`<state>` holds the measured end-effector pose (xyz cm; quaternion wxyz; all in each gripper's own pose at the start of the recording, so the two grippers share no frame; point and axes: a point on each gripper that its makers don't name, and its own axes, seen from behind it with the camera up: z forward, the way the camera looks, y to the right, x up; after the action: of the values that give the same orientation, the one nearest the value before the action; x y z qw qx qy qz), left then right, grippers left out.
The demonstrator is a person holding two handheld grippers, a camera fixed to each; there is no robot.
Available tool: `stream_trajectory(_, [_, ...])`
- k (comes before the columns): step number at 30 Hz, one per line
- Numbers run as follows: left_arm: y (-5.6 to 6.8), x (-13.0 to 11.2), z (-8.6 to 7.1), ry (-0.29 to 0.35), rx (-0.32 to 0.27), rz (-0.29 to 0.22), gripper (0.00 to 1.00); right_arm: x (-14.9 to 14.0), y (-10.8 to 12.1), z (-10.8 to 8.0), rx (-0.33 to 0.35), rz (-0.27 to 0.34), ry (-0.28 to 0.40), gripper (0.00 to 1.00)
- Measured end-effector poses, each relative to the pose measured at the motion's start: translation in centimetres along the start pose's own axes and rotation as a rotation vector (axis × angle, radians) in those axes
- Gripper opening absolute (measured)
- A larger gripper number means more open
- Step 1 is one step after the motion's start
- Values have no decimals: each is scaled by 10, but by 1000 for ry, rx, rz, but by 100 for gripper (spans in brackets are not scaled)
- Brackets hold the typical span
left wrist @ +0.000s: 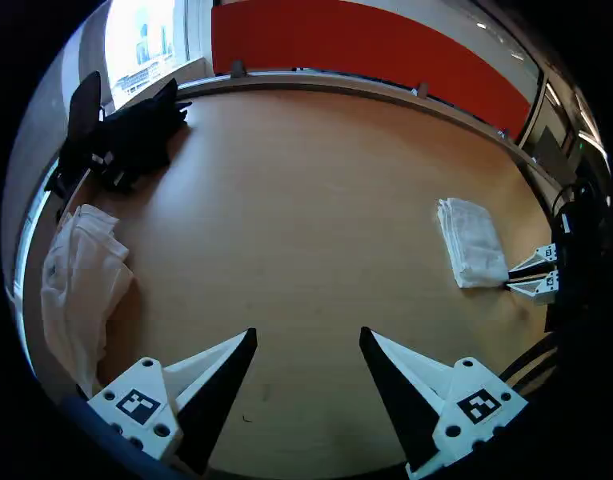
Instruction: Fold towel
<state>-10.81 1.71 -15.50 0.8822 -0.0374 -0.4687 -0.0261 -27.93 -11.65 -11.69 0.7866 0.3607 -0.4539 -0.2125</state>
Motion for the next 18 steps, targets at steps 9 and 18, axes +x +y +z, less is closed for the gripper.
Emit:
stream_trajectory(9, [2,0,1,-1,-5,10,95,2,3,-2,-18,11,12,4])
stream_trajectory(18, [2,2,9,8,-14,7,95,27,15,-25,-44,-10,46,4])
